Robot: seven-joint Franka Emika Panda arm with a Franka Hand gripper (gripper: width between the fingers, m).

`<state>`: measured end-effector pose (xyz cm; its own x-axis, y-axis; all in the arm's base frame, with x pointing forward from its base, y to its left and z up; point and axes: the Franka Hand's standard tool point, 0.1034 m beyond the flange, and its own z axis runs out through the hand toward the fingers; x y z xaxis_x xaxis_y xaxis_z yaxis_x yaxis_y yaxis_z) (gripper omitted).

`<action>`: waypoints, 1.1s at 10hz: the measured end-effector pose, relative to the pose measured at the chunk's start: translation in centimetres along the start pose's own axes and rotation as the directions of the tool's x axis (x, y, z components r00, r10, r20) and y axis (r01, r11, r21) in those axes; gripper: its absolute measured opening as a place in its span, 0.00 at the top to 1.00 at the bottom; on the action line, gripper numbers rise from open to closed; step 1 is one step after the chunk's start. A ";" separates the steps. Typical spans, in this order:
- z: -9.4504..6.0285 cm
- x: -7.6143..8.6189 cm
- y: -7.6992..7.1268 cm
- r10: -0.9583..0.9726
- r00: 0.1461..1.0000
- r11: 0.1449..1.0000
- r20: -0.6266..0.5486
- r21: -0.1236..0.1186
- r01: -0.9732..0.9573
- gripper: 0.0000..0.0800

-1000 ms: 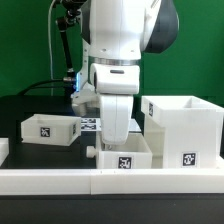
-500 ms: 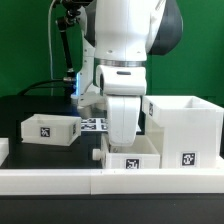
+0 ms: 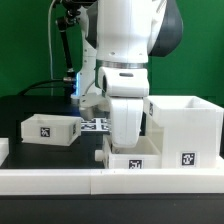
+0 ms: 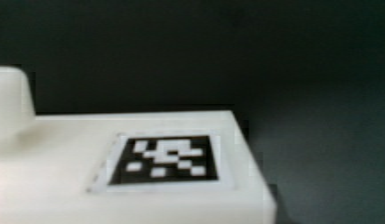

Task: Assemble drawer

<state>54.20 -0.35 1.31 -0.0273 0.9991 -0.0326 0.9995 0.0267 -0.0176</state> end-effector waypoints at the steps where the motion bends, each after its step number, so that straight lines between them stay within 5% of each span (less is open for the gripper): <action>1: 0.0 0.0 0.0 -0.007 1.000 1.000 0.004 0.000 0.007 0.95; 11: -0.1 0.4 -0.1 0.018 1.000 1.000 0.002 -0.002 -0.018 0.95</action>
Offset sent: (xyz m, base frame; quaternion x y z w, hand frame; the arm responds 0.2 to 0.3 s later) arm 0.0014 0.0045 -0.0014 0.0097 -0.0186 -0.0137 0.9997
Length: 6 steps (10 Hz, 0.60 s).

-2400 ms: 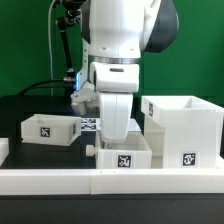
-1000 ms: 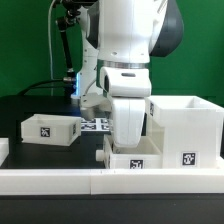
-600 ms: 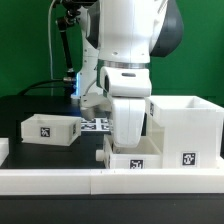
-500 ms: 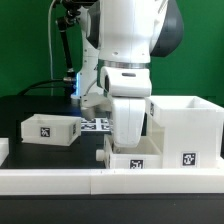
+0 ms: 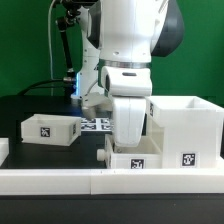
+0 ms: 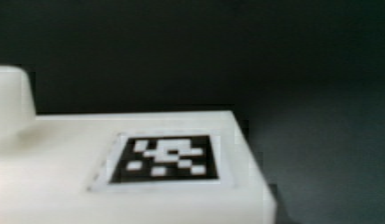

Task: Assemble drawer

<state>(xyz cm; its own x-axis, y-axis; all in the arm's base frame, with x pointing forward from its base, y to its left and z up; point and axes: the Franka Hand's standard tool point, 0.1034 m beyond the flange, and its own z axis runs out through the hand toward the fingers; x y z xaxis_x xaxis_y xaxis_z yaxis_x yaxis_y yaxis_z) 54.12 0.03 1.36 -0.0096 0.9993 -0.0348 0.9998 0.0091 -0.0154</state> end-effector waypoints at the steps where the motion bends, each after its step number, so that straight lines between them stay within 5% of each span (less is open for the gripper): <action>1: 0.0 0.0 0.0 -0.002 1.000 1.000 0.000 0.000 0.002 0.95; 6: 0.0 1.2 0.4 -0.026 1.000 1.000 -0.004 -0.007 0.026 0.95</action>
Offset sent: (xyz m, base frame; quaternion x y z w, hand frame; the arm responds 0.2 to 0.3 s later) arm 0.0100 0.0157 -0.0014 0.0005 0.0002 -0.0200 0.9998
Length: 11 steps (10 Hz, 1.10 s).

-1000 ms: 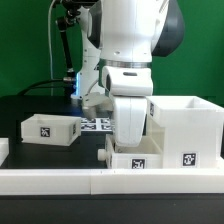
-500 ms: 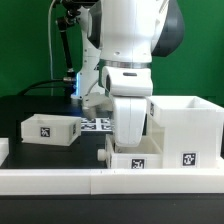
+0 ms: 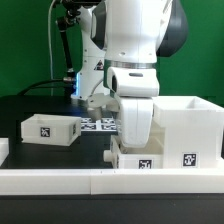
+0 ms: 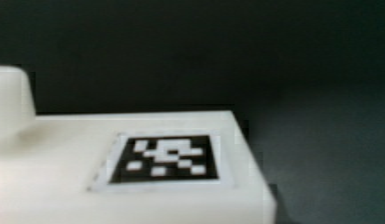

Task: Assemble drawer

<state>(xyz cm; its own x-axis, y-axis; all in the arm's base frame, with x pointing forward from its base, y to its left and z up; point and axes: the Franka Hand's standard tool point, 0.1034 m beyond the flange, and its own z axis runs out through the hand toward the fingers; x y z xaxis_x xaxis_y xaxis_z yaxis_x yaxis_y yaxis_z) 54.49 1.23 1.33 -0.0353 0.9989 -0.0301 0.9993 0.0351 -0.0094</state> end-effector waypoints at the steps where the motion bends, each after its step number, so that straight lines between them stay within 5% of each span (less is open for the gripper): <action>1: 0.0 0.2 0.1 -0.010 1.000 1.000 0.003 -0.004 0.010 0.95; 4: 0.0 0.0 0.0 -0.003 1.000 1.000 0.003 -0.003 0.003 0.95; 6: -0.2 0.0 0.1 0.010 1.000 1.000 0.003 -0.006 -0.010 0.51; 7: -0.5 0.0 0.2 0.042 0.999 0.999 0.002 -0.010 -0.042 0.51; 8: -1.0 0.2 0.5 0.072 0.997 0.997 0.001 -0.017 -0.072 0.28; 11: -3.3 -0.5 1.2 0.085 0.996 0.996 0.012 -0.005 -0.085 0.21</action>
Offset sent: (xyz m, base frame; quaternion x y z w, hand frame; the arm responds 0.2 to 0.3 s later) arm 0.0000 0.0000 0.0000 0.0000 0.0000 0.0000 1.0000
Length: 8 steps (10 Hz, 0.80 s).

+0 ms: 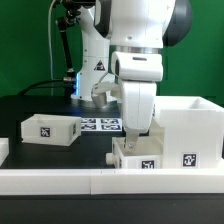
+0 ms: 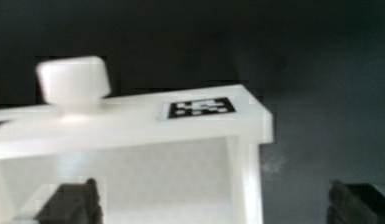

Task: Assemble drawer

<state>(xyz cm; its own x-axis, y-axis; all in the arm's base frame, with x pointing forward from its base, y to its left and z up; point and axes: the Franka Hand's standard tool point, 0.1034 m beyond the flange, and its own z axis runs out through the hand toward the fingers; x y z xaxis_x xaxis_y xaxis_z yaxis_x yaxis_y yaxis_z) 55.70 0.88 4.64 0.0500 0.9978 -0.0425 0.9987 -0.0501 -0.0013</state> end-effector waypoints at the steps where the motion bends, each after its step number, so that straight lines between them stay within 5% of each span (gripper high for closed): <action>1: -0.8 -0.7 0.6 -0.001 1.000 1.000 0.006 0.016 0.001 0.19; 5: -1.5 -3.6 4.1 -0.087 0.996 0.994 0.014 0.070 0.085 0.19; 8: -1.3 -4.6 5.1 -0.108 0.994 0.992 0.011 0.070 0.107 0.19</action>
Offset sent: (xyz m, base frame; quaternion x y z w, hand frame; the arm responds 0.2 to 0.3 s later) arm 0.0292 -0.0264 0.0011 0.0453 0.0023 -0.0565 0.9974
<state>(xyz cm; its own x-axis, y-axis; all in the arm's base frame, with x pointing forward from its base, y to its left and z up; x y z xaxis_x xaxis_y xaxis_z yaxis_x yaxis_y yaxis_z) 60.61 -3.96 6.16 -0.0585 0.9969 -0.0535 0.9956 0.0543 -0.0759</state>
